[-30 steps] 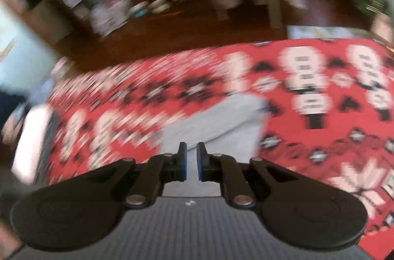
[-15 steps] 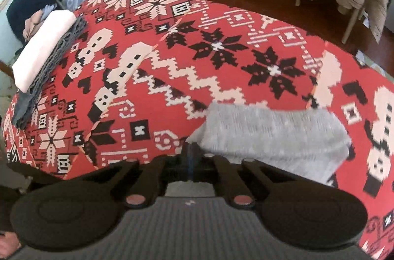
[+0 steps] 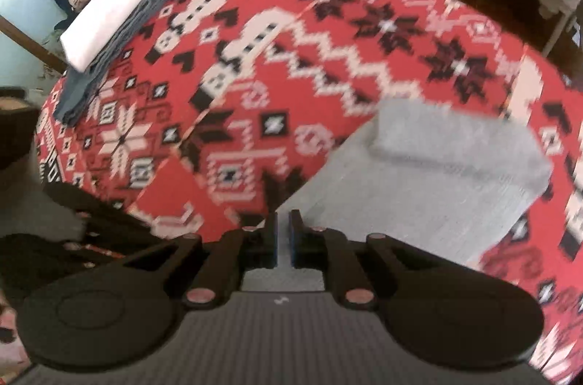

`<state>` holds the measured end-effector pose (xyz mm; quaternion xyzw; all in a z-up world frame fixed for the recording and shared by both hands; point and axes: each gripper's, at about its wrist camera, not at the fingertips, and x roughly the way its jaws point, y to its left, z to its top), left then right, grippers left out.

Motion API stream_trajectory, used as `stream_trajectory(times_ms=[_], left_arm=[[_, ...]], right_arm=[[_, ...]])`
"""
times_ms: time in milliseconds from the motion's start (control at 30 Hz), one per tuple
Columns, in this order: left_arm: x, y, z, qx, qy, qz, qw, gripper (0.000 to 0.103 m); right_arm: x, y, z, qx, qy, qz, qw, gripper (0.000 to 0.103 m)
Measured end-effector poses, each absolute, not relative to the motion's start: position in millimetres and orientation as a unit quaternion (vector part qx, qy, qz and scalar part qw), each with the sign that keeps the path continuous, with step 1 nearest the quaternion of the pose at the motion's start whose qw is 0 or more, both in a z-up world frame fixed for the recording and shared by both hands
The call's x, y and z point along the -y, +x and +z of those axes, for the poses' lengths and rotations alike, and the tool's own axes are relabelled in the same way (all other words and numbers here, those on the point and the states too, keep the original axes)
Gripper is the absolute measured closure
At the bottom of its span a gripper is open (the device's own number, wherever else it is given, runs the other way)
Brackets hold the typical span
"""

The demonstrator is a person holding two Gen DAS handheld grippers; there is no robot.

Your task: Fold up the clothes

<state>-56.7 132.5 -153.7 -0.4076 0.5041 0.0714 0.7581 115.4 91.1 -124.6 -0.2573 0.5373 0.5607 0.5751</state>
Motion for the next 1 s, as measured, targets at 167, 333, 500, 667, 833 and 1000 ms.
stream_trajectory(times_ms=[167,333,500,667,833,1000], left_arm=[[-132.5,-62.3,-153.5,-0.523,-0.392,0.071,0.754,0.101],[-137.8,-71.7,-145.5,-0.535,-0.371,0.071,0.756,0.101],[-136.8,-68.0,-125.1,-0.534,-0.284,0.047,0.795,0.097],[-120.5,-63.7,-122.0,-0.538,-0.183,-0.003,0.823,0.096],[-105.9,-72.0,-124.2,-0.503,-0.122,-0.039,0.855,0.078],[-90.6,-88.7,-131.0,-0.462,-0.049,-0.061,0.883,0.071]], right_arm=[[-62.5,95.6,-126.1,-0.552,-0.207,0.522,0.616,0.094],[-39.5,79.5,-126.4,-0.58,-0.169,0.492,0.627,0.094],[-2.2,69.8,-111.9,-0.601,-0.096,0.442,0.659,0.093],[33.6,67.1,-98.0,-0.599,-0.048,0.39,0.697,0.091],[58.1,64.5,-95.5,-0.559,-0.031,0.368,0.742,0.076],[66.1,59.3,-103.3,-0.52,-0.041,0.367,0.77,0.05]])
